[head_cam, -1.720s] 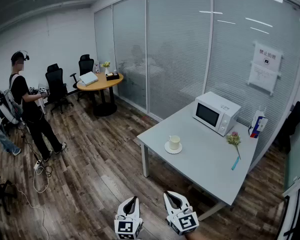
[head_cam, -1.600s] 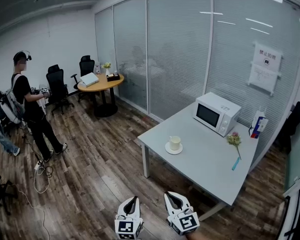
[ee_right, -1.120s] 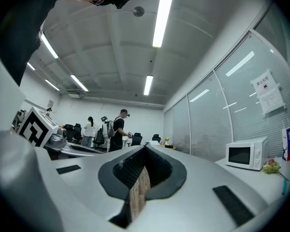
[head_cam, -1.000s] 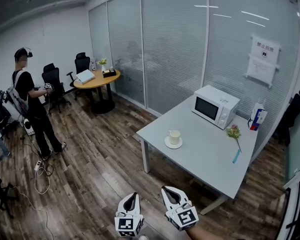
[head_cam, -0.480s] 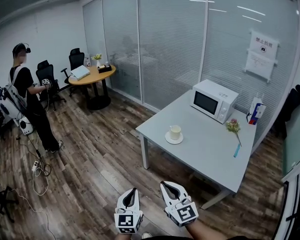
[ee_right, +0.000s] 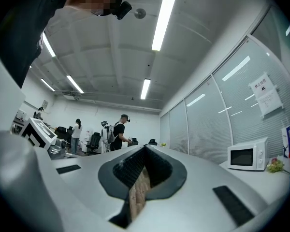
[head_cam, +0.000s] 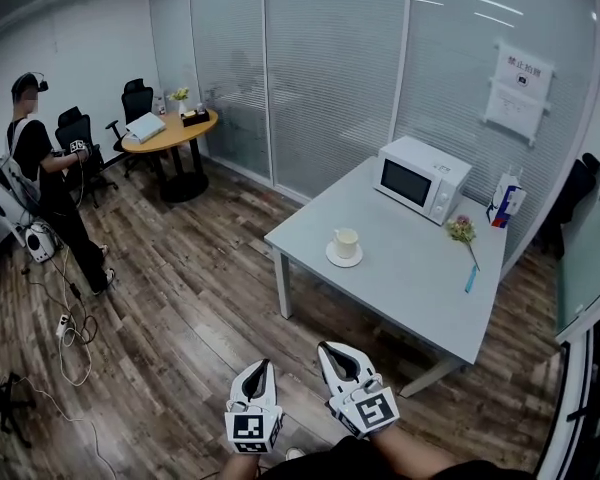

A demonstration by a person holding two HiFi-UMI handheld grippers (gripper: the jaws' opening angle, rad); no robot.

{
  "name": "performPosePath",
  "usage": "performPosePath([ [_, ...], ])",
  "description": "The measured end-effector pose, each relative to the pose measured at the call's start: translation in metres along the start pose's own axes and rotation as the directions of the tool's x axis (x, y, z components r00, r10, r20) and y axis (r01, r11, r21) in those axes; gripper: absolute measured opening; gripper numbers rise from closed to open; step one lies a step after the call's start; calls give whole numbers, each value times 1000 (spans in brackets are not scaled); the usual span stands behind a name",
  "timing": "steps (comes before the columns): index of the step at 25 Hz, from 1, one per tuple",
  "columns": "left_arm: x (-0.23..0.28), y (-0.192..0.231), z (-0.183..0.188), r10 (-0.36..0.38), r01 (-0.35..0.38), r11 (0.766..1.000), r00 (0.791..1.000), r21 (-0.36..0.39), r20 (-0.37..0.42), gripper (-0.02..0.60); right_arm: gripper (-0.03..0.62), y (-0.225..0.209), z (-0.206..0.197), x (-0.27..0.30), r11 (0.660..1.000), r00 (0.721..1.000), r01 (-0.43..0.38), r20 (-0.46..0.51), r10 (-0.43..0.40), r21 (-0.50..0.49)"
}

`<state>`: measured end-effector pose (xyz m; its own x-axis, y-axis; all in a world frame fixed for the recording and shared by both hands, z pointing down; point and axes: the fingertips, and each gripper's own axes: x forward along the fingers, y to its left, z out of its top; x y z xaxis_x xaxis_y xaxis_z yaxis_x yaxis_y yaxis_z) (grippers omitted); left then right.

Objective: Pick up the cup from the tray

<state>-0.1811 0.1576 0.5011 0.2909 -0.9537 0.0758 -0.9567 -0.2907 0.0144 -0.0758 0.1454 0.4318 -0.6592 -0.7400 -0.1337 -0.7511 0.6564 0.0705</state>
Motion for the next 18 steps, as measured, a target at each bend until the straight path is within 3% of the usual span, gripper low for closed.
performPosePath([
  [10,62,-2,3,-26,27,1000,999,16,-25,5,5,-54,-7,38,1000,1000,6,12,-6,25],
  [18,149,16,9,9,-9,1000,1000,7,-26,5,5,-119,-29,91,999,999,-38,-1,38,34],
])
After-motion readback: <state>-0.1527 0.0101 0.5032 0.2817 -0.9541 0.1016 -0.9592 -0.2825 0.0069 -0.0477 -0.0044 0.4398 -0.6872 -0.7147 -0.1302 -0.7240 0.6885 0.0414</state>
